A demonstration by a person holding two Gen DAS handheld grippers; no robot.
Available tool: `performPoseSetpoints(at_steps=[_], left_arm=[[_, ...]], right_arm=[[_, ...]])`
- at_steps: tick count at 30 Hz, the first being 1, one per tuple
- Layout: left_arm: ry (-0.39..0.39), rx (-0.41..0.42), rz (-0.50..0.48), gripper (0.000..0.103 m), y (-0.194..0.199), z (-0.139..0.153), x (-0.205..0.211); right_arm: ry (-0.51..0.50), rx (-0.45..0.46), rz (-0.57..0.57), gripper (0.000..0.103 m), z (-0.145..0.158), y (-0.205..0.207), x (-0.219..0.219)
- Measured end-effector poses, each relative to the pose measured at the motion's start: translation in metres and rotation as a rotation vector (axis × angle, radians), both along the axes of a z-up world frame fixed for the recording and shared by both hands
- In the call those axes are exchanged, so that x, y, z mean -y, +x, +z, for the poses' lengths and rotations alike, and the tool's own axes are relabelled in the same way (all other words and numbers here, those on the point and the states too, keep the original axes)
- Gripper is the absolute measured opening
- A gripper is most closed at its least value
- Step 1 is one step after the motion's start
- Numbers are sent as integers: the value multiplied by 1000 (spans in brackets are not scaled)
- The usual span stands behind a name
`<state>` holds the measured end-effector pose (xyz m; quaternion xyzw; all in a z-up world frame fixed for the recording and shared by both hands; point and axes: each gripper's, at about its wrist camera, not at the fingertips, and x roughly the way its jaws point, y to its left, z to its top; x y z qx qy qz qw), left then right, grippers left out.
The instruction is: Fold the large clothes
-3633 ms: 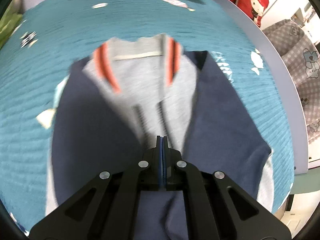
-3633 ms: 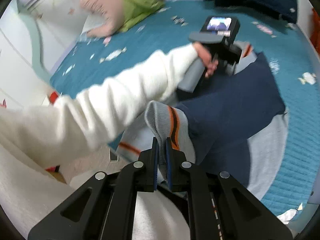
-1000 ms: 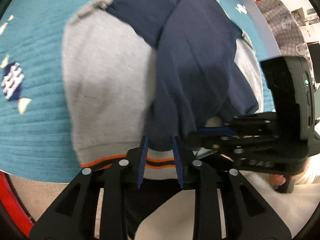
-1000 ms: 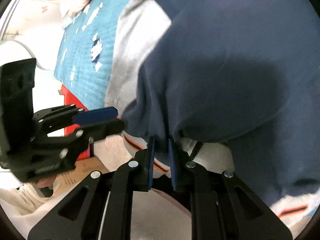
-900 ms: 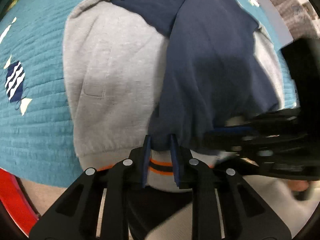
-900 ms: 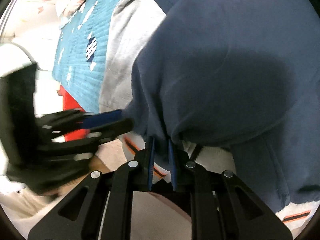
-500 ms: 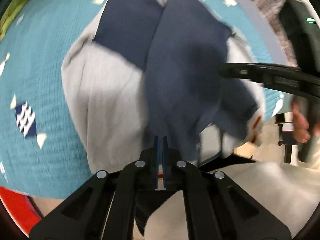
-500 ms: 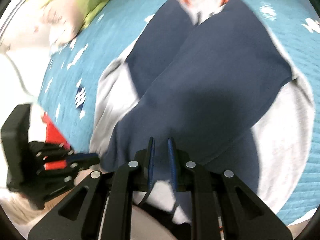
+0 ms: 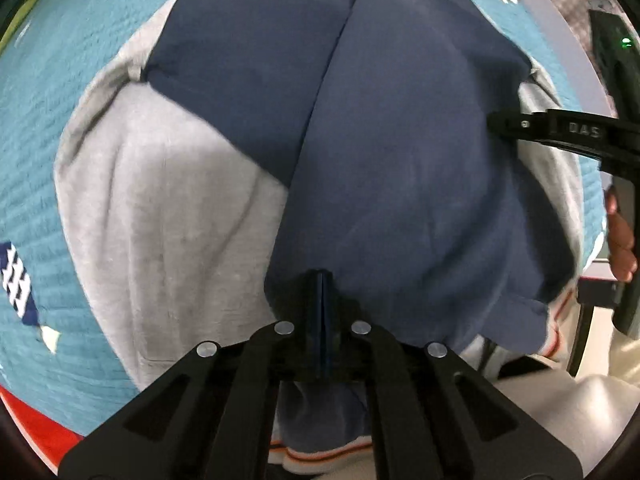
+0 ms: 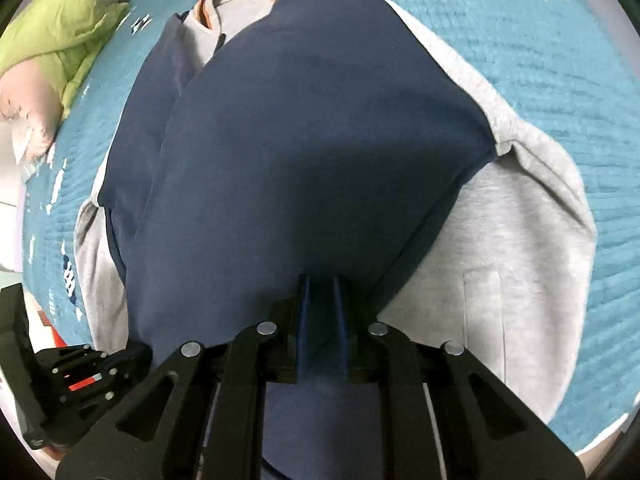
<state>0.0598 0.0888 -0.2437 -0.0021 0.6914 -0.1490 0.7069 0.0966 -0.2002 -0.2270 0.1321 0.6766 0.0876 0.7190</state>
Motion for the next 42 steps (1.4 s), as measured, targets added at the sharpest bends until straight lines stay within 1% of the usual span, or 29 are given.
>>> performPoseSetpoints(at_steps=[1,2,4,6,7,9,11,12,13,14,16,17,18,19,20,21,22,24,26,28,29,31,34,38,42], left_arm=[[1,8,2,1,3,4,0],[-2,19,-1,1,6,11,-1],[-30,50,-16,1,13,29,-2],[-40,94,-26,2,28,47,-2],[-44,111,-31,2,36,53,-1],[-48,148,-39,2,52,62,-1],[-38,187,-38,2,75,72,1],[-40,212,-33,2,89,77,1],[-41,224,-32,2,99,80,4],[-40,234,-34,3,110,81,2],[-48,245,-23,9,134,86,-1],[-53,249,-14,13,145,87,-5],[-52,255,-6,16,153,86,-1],[-46,265,0,16,169,85,1],[-37,269,10,19,181,85,6],[-31,267,22,25,192,84,7],[-42,269,37,26,207,85,8],[-52,271,47,26,223,84,9],[-28,278,61,26,244,83,11],[-26,279,75,43,265,81,11],[-39,284,84,54,278,79,9],[-39,287,95,55,296,75,7],[-25,258,103,55,326,58,3],[-38,170,128,58,356,26,-5],[-41,103,135,58,370,-1,-8]], right_arm=[[11,9,-3,13,5,2,2],[25,24,-7,14,13,3,4],[60,54,-3,16,29,11,9],[61,86,5,16,46,19,14],[59,111,10,16,56,28,17],[54,138,17,17,65,45,22],[22,161,12,28,73,68,24],[12,174,10,32,76,77,25],[4,186,2,41,80,89,27],[4,192,-4,46,81,94,29],[13,204,-10,48,84,112,29],[10,212,-11,50,85,122,28],[4,213,-12,53,84,132,26],[0,209,-13,56,83,140,24],[0,207,-15,56,82,150,23],[-1,203,-13,56,81,158,22],[-4,198,-9,56,80,167,20],[0,194,-10,56,79,183,19],[-4,178,-17,56,76,197,18],[-1,171,-20,56,70,214,17],[-4,166,-22,56,66,222,17],[0,151,-22,57,55,238,17],[8,90,-62,57,31,261,22],[33,41,-97,57,8,281,25],[53,6,-118,57,-7,295,25]])
